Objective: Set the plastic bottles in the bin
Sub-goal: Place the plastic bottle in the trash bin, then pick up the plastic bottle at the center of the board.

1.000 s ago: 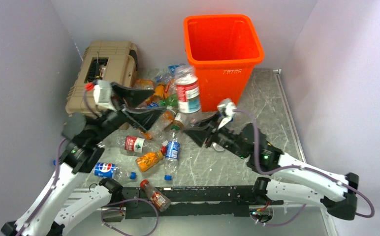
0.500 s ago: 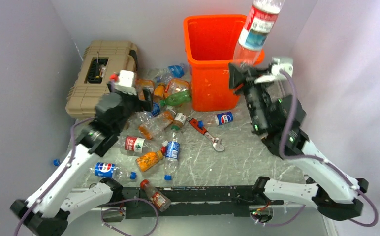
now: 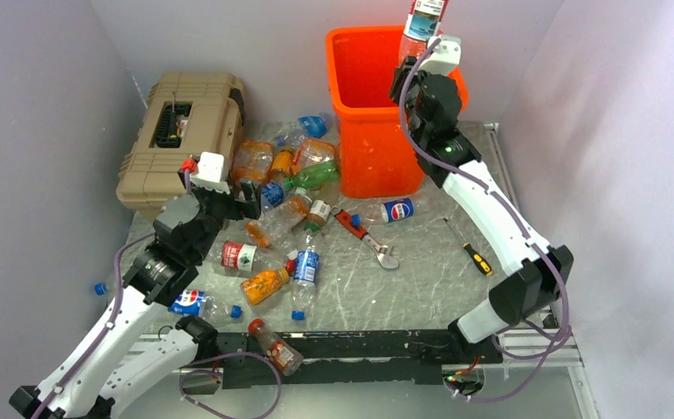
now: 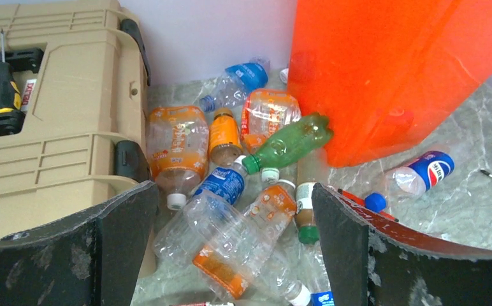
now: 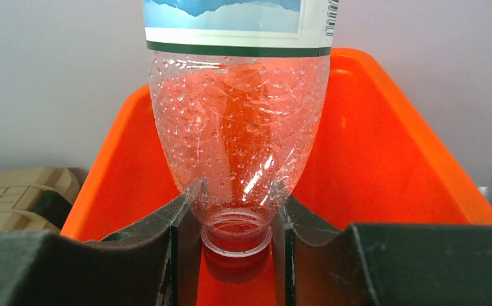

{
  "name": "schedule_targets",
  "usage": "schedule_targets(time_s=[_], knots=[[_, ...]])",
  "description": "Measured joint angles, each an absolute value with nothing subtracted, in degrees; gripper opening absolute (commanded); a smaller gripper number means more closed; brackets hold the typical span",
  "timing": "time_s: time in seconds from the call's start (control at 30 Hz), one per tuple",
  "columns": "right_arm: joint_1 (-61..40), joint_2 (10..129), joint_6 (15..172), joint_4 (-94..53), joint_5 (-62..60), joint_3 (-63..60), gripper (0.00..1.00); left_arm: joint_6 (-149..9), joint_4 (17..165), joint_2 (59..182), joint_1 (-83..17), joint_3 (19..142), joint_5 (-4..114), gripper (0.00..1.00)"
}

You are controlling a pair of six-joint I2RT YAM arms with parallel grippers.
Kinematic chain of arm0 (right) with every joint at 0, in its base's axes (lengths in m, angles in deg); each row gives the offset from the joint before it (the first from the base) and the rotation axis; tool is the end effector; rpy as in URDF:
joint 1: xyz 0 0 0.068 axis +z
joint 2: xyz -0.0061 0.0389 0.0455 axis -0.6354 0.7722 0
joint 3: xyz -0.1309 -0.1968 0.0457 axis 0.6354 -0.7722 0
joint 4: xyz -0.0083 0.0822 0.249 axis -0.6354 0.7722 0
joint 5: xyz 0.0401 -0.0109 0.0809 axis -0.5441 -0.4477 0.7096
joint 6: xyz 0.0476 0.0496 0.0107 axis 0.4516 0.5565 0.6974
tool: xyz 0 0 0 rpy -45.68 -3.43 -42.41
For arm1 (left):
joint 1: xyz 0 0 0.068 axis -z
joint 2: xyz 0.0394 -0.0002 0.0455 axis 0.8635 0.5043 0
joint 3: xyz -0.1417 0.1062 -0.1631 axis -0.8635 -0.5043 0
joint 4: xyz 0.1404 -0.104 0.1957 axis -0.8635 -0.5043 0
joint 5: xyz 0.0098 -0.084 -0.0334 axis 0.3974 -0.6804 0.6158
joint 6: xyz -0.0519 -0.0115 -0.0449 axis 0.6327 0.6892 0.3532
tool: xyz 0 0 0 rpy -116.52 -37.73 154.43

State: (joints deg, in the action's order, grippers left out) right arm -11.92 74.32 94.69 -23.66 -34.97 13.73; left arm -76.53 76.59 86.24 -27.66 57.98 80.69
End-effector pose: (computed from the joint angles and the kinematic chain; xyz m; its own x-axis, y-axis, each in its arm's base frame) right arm 0.3361 0.1464 0.4429 0.1178 0.2010 -0.9725 -0.0338 0.9796 0.1983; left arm 0.1857 -0.0964 0.3538 -0.0783 -0.0587 -0.9952 0.2485 0.9656 -0.0765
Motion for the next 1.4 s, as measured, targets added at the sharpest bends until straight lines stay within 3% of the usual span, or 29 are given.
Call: schedule_targets(time_s=[0.43, 0.57, 0.7, 0.8, 1.13, 1.4], knots=[[-13.5, 81.3, 98.1, -20.4, -28.6, 17.3, 0.00, -76.6, 75.7, 89.0, -27.7, 58.1, 79.2, 0.94], [-13.8, 81.5, 98.5, -20.4, -27.5, 17.3, 0.24, -76.6, 75.7, 89.2, -27.6, 58.1, 78.6, 0.94], [-13.9, 81.5, 98.8, -20.2, -26.5, 17.4, 0.59, -76.6, 75.7, 89.3, -27.6, 58.1, 78.3, 0.95], [-14.0, 81.5, 98.9, -20.3, -25.5, 17.6, 0.73, -76.6, 75.7, 89.5, -27.6, 58.1, 78.2, 0.94], [-14.1, 80.7, 99.0, -19.7, -24.1, 17.6, 0.99, -76.9, 75.6, 90.6, -27.4, 58.1, 78.2, 0.95], [-14.2, 76.9, 100.0, -15.7, -22.1, 17.6, 1.00, -76.9, 75.6, 90.9, -27.3, 58.1, 78.3, 0.96]])
